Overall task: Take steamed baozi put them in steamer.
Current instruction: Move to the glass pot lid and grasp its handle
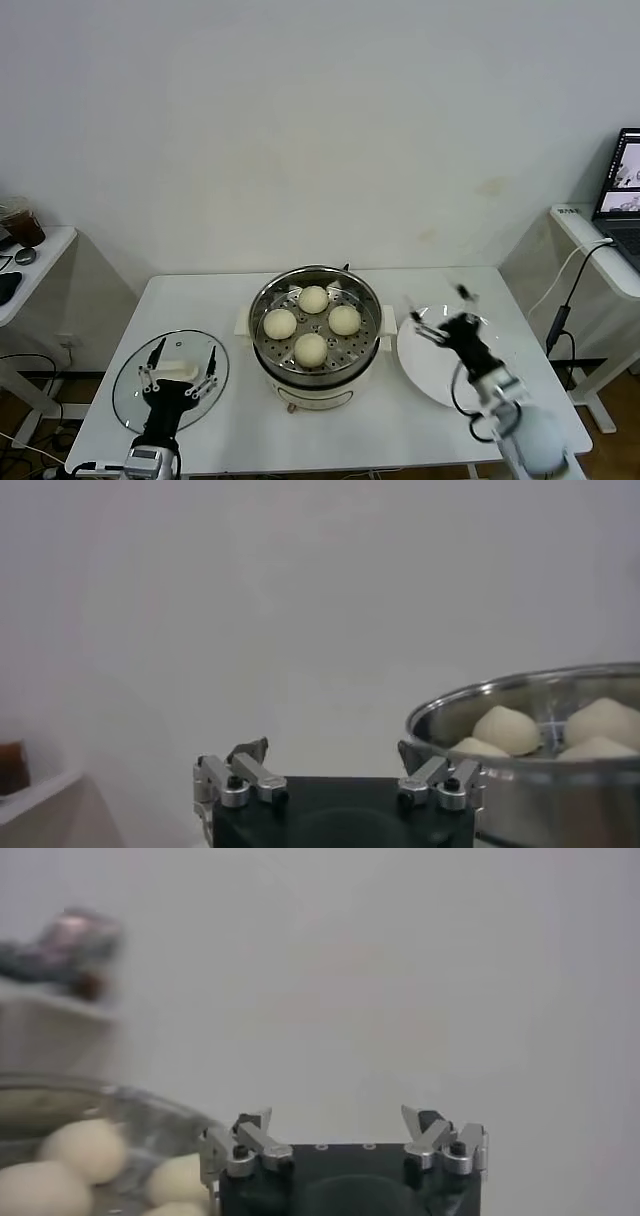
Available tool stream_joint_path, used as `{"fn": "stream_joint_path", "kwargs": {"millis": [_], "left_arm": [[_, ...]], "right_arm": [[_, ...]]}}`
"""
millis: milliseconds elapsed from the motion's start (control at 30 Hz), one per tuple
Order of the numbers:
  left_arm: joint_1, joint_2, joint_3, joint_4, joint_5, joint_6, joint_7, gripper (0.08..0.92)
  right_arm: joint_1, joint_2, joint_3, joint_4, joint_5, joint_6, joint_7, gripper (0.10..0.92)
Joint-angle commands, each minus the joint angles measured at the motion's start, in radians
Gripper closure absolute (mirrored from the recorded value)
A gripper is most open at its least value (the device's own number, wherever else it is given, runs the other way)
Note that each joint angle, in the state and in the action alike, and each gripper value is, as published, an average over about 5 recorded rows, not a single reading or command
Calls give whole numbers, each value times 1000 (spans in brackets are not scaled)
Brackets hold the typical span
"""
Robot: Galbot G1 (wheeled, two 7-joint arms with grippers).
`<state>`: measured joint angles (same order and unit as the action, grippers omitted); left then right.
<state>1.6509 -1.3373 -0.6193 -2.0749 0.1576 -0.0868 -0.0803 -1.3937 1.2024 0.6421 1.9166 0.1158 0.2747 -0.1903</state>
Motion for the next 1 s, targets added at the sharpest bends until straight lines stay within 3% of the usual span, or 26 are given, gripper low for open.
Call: {"fn": "stream_joint_path", "kwargs": {"millis": [33,267,567,1000], "left_arm": [[42,164,-121,216,670,-110,-153,177],[38,240,-139,384,963,-189,-221,177],[-114,279,-74,558,1112,-191,-214,177],[-257,297,-35,640,1137,-169,-200,177]], "right_arm": [[-307,222,346,74,23,-90,37,203],[-313,218,350,35,40,-87,23,203],[-322,217,333,31,24,-85,12,203],[-334,231,312,15,-14,-64,6,203]]}}
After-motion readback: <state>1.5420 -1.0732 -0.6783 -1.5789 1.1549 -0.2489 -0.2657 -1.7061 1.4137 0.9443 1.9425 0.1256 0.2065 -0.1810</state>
